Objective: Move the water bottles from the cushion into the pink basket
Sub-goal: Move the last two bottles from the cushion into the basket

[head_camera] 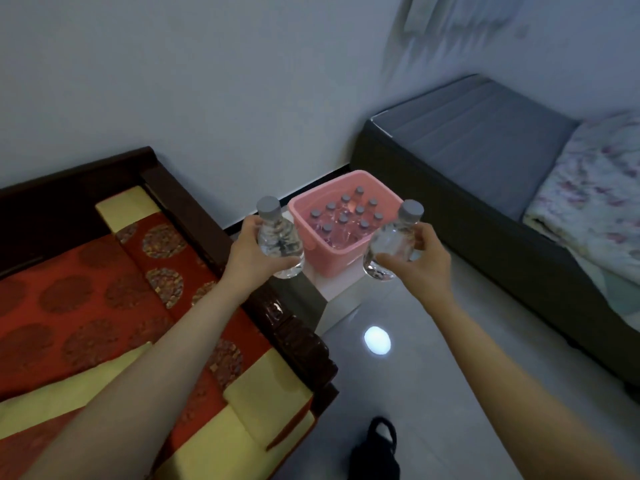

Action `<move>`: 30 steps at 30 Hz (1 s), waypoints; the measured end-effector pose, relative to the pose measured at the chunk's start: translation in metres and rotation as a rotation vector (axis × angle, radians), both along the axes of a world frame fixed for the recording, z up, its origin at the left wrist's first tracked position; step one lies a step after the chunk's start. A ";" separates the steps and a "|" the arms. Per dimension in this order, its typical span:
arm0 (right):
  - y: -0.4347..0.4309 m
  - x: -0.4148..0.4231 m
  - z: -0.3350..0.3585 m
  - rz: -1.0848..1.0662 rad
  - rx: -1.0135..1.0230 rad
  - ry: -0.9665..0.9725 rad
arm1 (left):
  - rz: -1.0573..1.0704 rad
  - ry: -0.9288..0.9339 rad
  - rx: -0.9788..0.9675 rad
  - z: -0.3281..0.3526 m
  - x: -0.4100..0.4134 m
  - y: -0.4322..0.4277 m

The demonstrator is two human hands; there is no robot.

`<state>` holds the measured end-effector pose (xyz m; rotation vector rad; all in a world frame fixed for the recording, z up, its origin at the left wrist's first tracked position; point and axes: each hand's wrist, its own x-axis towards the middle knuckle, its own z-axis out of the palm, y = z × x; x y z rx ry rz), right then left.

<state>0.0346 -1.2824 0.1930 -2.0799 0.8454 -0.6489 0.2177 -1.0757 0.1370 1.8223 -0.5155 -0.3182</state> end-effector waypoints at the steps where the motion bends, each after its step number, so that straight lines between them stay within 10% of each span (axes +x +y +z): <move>1: -0.014 0.005 -0.001 0.020 -0.008 0.004 | 0.015 0.004 0.003 0.000 0.002 -0.013; 16: -0.255 0.121 -0.055 0.430 0.080 0.086 | 0.344 0.142 0.014 -0.052 0.027 -0.216; 30: -0.290 0.209 -0.154 0.740 0.206 0.358 | 0.380 0.223 0.223 -0.086 0.058 -0.269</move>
